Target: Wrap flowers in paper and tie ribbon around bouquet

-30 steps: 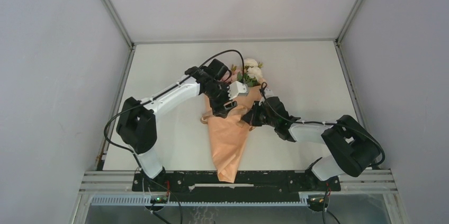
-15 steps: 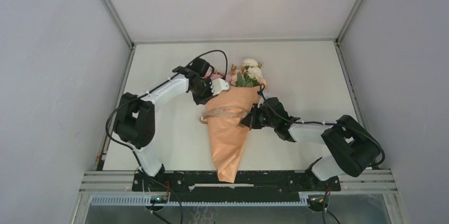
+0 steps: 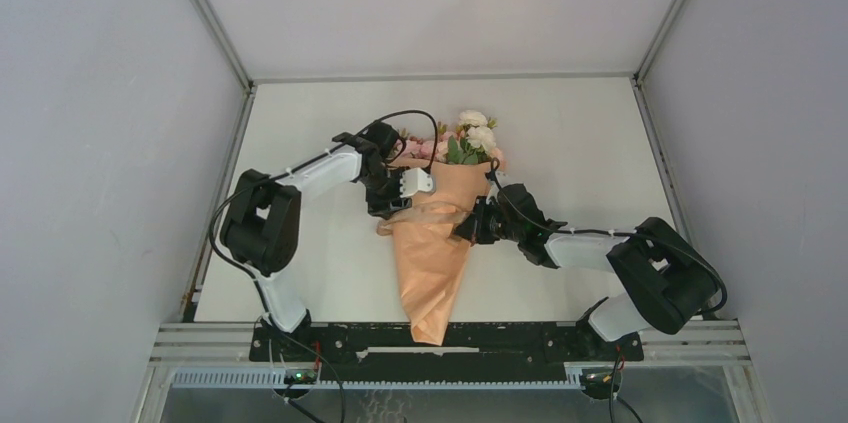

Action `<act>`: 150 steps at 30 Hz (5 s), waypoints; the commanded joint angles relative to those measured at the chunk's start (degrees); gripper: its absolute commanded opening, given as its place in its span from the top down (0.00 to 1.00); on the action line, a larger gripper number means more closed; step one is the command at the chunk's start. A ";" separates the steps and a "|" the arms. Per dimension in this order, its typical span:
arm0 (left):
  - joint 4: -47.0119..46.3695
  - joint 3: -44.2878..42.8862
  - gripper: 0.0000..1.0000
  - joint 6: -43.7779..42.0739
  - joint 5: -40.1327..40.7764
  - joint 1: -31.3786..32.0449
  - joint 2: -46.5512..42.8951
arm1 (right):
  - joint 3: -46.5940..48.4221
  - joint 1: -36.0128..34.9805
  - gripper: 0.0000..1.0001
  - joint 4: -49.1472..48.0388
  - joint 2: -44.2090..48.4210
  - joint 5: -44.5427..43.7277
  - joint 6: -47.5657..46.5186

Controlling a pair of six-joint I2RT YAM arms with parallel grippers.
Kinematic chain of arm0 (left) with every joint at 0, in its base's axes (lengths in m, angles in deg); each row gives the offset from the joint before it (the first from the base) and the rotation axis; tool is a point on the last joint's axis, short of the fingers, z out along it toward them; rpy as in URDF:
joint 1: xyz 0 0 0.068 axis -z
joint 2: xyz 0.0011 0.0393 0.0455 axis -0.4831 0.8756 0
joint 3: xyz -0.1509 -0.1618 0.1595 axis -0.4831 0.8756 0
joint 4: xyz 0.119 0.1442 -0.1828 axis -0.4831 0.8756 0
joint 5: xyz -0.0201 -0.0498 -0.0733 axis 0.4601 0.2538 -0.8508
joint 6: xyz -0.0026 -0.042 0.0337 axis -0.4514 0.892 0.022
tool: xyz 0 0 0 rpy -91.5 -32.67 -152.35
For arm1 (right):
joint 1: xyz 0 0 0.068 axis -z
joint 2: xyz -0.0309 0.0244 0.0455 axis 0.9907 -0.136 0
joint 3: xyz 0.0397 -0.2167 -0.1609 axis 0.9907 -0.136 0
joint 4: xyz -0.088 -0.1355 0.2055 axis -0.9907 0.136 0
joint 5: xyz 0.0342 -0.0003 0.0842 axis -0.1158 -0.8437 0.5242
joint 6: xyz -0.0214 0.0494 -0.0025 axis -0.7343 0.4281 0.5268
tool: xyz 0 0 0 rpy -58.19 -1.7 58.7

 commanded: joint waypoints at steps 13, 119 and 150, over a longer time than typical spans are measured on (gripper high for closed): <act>4.03 0.80 0.38 -4.41 -9.10 0.05 0.19 | 1.59 -0.05 1.00 -0.87 1.68 0.33 -1.11; 0.91 6.41 1.00 18.98 -2.00 -31.74 -26.35 | 9.69 44.21 1.00 25.84 42.55 9.30 -4.11; 5.21 10.27 1.00 21.04 -5.98 -50.89 -33.70 | -2.16 75.09 1.00 40.78 52.33 11.01 3.33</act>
